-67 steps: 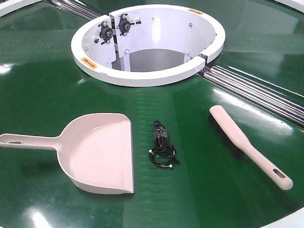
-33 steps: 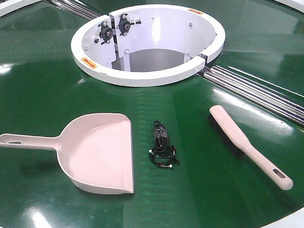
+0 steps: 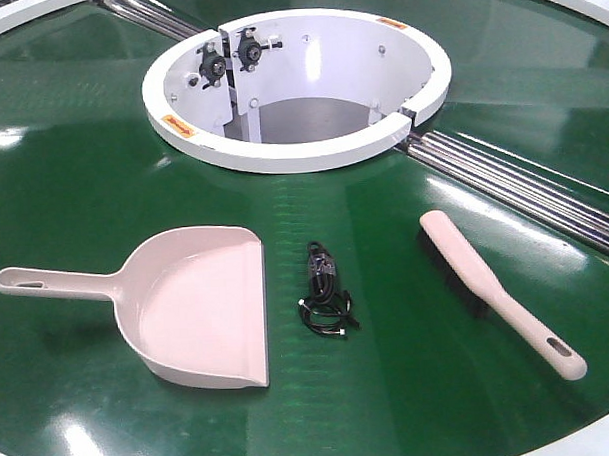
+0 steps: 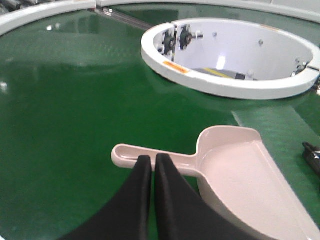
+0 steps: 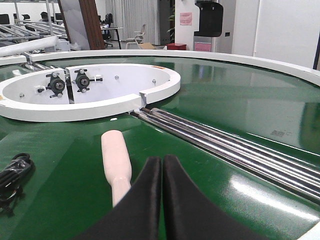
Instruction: Clean and inspect green conveyor with broom and dustpan
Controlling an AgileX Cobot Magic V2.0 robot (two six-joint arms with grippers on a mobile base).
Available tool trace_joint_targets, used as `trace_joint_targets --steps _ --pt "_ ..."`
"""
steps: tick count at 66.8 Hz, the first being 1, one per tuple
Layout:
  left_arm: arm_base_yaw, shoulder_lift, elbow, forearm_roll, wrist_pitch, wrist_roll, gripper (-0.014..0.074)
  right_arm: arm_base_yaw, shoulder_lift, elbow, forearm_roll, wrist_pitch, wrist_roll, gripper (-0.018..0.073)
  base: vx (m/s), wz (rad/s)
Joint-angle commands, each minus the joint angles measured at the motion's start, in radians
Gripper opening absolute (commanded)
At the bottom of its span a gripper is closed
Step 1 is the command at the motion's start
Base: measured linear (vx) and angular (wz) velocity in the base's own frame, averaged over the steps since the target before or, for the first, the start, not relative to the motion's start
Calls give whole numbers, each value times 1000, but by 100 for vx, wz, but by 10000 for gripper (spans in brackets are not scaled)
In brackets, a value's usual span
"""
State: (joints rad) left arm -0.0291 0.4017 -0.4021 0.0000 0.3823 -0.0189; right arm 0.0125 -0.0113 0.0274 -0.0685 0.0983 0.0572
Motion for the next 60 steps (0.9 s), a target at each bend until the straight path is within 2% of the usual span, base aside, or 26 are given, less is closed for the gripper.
trace_joint_targets --steps 1,11,18,33,43,51,60 --pt "-5 22 -35 0 -66 -10 -6 1 -11 4 -3 -74 -1 -8 0 0" --pt "-5 30 -37 13 -70 -9 20 1 -11 4 -3 -74 -1 -8 0 0" --pt "-5 44 -37 12 -66 19 94 1 -11 4 -3 -74 -1 -8 0 0" --pt "-5 81 -38 11 -61 19 417 1 -11 4 -3 -74 -1 -8 0 0" --pt "-5 82 -38 14 -63 29 556 1 -11 4 -3 -74 -1 -8 0 0" --pt "-5 104 -84 18 -11 163 564 1 -11 4 -3 -74 -1 -8 0 0" --pt "-5 231 -263 16 124 281 554 1 -11 4 -3 -74 -1 -8 0 0"
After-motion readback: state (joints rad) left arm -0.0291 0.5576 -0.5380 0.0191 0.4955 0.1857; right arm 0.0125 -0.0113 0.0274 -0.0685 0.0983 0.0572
